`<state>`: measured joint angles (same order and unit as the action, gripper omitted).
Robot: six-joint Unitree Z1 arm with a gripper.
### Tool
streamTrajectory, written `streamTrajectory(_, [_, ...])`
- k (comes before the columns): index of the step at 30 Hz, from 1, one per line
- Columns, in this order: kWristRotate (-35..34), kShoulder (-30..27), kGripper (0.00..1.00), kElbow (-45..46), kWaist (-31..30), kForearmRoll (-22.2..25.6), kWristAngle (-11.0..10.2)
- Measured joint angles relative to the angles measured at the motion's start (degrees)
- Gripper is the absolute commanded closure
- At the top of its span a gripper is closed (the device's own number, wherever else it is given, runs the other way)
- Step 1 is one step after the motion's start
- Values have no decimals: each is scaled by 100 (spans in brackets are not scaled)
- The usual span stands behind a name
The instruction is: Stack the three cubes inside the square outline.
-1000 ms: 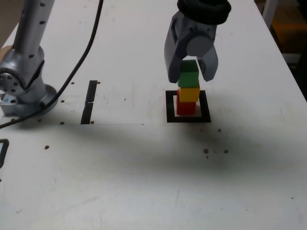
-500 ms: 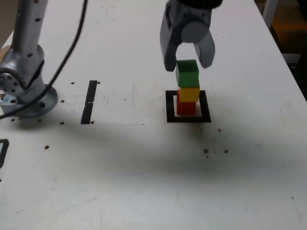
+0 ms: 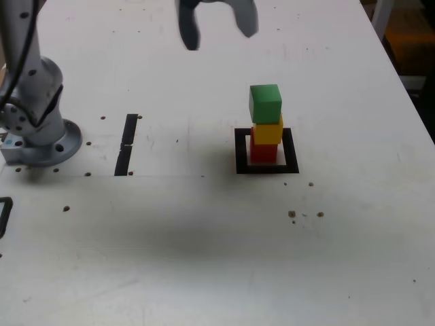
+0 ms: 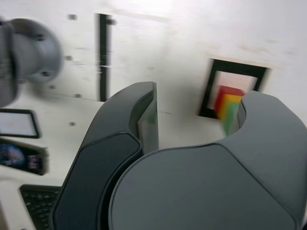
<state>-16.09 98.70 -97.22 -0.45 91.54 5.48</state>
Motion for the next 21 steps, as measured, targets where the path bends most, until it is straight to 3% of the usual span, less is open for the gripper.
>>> streamTrajectory(4, [-160,-565,35,909,6,-78,79])
streamTrajectory(15, [-169,-1143,35,2800,8,-875,319])
streamTrajectory(18, [-7,-1192,35,3291,8,-1312,497])
streamTrajectory(20, [269,-1233,35,3711,12,-1804,770])
streamTrajectory(21, [297,-1228,35,3872,12,-1957,804])
